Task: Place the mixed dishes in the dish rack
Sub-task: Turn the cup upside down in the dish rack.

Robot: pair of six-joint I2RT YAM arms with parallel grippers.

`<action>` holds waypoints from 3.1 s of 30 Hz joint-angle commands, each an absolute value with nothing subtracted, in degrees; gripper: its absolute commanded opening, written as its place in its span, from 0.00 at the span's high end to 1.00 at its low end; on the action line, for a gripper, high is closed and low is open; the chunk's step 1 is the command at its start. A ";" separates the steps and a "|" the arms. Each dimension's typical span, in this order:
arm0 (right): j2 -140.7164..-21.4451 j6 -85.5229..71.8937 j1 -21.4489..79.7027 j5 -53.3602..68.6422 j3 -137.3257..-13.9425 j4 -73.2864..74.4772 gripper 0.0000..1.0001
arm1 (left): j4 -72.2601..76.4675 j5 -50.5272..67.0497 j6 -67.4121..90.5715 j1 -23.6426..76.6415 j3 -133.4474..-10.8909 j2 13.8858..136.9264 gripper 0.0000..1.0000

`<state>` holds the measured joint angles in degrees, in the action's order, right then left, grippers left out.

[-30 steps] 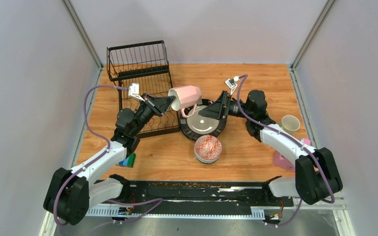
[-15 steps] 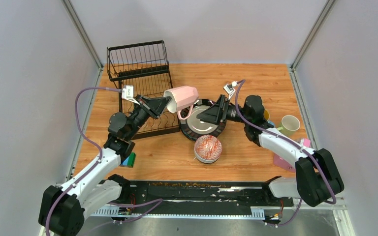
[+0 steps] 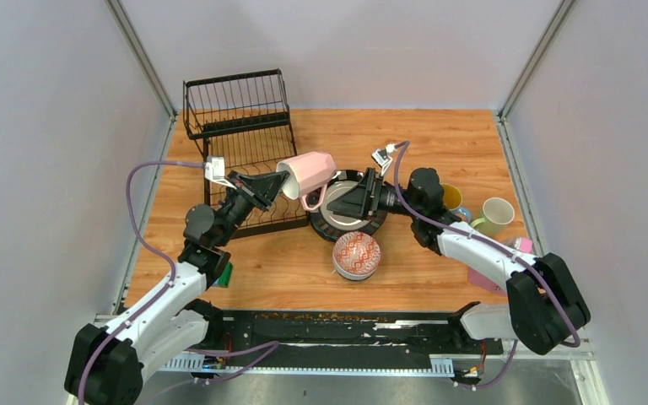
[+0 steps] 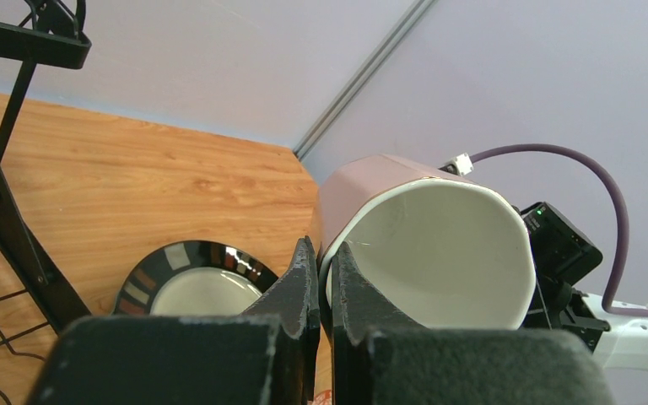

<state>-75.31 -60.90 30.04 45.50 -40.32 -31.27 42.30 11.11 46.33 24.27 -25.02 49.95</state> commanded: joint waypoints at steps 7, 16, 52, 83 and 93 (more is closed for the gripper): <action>-75.90 -61.95 31.72 44.08 -41.28 -37.83 0.13 | 56.76 7.70 47.74 23.99 -23.92 47.21 1.00; -74.58 -61.80 31.77 42.80 -40.27 -38.06 0.14 | 59.19 7.52 48.17 23.99 -23.02 47.23 1.00; -93.54 -82.15 32.48 45.05 -45.31 -78.21 0.36 | 72.01 12.64 57.47 23.99 -22.91 58.83 1.00; -83.08 -63.80 33.59 37.62 -48.54 -52.41 1.00 | 49.66 7.27 45.24 23.99 -24.50 50.57 0.61; -84.13 -55.00 35.58 30.65 -53.25 -38.93 1.00 | 31.63 -1.44 39.85 23.91 -26.91 45.84 0.17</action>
<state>-85.54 -62.30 34.39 36.71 -47.00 -42.11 39.94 4.97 44.27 24.23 -23.44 49.43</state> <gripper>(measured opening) 0.194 0.746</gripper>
